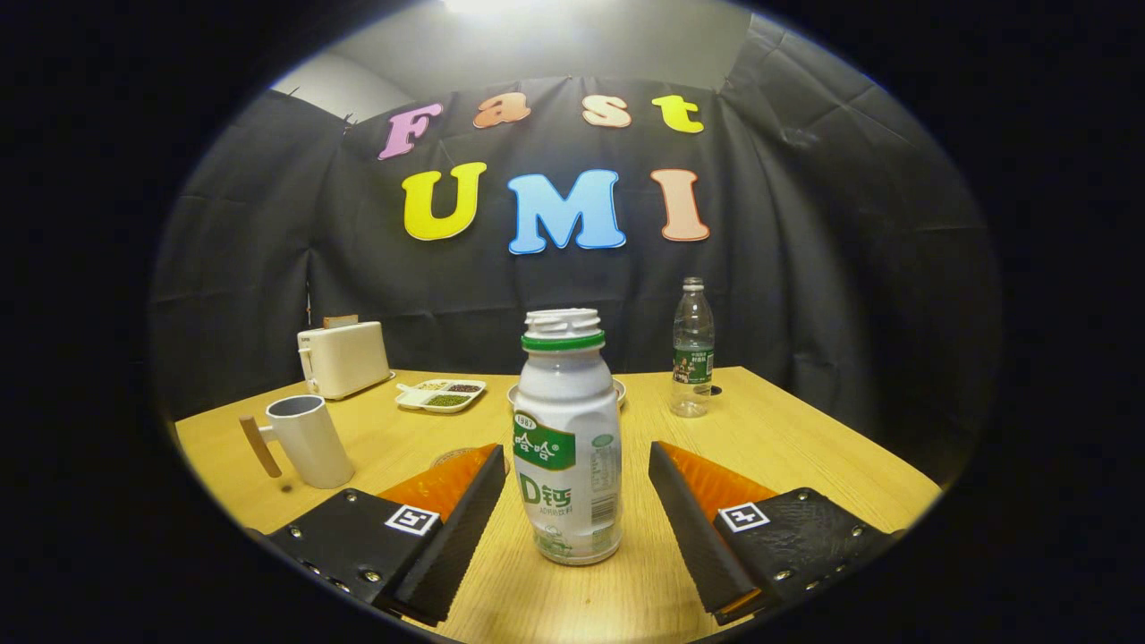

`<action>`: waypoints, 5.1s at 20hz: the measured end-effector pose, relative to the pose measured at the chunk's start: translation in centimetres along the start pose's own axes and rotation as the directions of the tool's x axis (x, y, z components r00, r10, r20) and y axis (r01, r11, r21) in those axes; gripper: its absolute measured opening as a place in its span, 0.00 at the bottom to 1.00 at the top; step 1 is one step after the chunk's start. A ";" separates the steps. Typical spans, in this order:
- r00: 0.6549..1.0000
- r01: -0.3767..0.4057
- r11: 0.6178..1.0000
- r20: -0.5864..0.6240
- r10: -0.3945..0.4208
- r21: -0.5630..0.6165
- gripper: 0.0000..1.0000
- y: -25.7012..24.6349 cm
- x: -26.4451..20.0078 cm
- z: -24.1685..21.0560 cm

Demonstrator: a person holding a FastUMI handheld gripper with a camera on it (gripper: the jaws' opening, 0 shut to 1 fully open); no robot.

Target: Take the bottle from table, then pour the juice into the cup, finally place the bottle on the coaster

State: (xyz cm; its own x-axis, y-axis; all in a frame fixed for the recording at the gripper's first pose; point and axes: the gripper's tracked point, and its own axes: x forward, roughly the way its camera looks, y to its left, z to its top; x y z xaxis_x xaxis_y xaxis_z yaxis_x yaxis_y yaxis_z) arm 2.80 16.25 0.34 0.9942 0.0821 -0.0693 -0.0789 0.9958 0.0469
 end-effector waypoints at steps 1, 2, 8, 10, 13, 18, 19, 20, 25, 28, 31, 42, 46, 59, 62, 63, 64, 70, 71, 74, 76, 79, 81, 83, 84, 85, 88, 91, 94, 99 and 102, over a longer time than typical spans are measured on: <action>1.000 0.003 1.000 0.000 -0.003 0.000 0.98 -0.1 0.2 -0.1; 1.000 0.012 1.000 -0.005 -0.012 -0.003 0.92 0.0 0.6 -0.3; 0.999 0.034 0.999 -0.021 -0.034 -0.024 0.73 0.1 1.2 -1.0; 0.999 0.034 0.999 -0.019 -0.034 -0.019 0.70 0.0 1.2 -1.0; 0.999 0.034 0.999 -0.023 -0.035 -0.015 0.70 0.2 1.7 -1.1; 0.999 0.034 0.996 -0.008 -0.035 -0.077 0.64 0.8 1.8 0.2; 0.999 0.038 0.994 0.001 -0.038 -0.106 0.64 1.0 1.9 0.9; 0.999 0.040 0.990 0.009 -0.039 -0.137 0.64 1.3 2.0 1.4; 0.997 0.068 0.946 0.044 -0.057 -0.318 0.64 2.9 2.5 4.3; 0.996 0.083 0.904 0.063 -0.062 -0.420 0.64 4.2 3.3 5.6; 0.994 0.099 0.848 0.084 -0.065 -0.521 0.64 5.3 3.6 6.6; 0.990 0.126 0.637 0.141 -0.028 -0.761 0.64 10.2 3.9 8.6; 0.988 0.128 0.555 0.155 0.001 -0.822 0.64 12.3 4.0 8.5; 0.983 0.103 0.365 0.152 0.106 -0.925 0.64 18.0 4.6 5.7; 0.983 0.112 0.336 0.154 0.100 -0.935 0.64 17.7 4.8 5.6; 0.982 0.122 0.321 0.161 0.099 -0.939 0.64 17.7 4.7 5.7; 0.981 0.130 0.308 0.168 0.100 -0.943 0.64 17.6 4.7 5.8; 0.975 0.165 0.238 0.194 0.104 -0.957 0.64 17.6 4.6 6.0; 0.975 0.169 0.228 0.197 0.105 -0.959 0.64 17.6 4.6 6.0; 0.971 0.198 0.161 0.216 0.105 -0.967 0.64 17.8 4.7 6.3; 0.968 0.213 0.112 0.225 0.111 -0.971 0.64 18.1 4.8 6.4; 0.967 0.225 0.056 0.230 0.113 -0.973 0.64 18.3 4.8 6.4; 0.965 0.234 0.023 0.235 0.113 -0.972 0.64 18.3 4.8 6.4; 0.962 0.251 -0.018 0.247 0.116 -0.968 0.64 18.5 4.8 6.5; 0.960 0.260 -0.034 0.254 0.119 -0.965 0.64 18.6 4.8 6.6; 0.959 0.262 -0.048 0.255 0.122 -0.964 0.64 18.6 4.6 6.5; 0.955 0.280 -0.082 0.268 0.129 -0.957 0.64 18.6 4.7 6.7; 0.955 0.281 -0.100 0.268 0.127 -0.955 0.64 18.3 4.8 6.6; 0.953 0.292 -0.130 0.276 0.128 -0.948 0.64 18.4 4.9 6.7; 0.951 0.299 -0.151 0.281 0.130 -0.942 0.64 18.4 5.0 6.7; 0.951 0.300 -0.152 0.282 0.129 -0.942 0.64 18.3 5.0 6.7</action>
State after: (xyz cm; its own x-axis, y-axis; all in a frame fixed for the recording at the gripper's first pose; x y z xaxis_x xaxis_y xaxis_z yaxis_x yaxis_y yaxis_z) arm 6.84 34.63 7.56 0.9554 0.1953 0.2216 0.2421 -0.0881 -0.9662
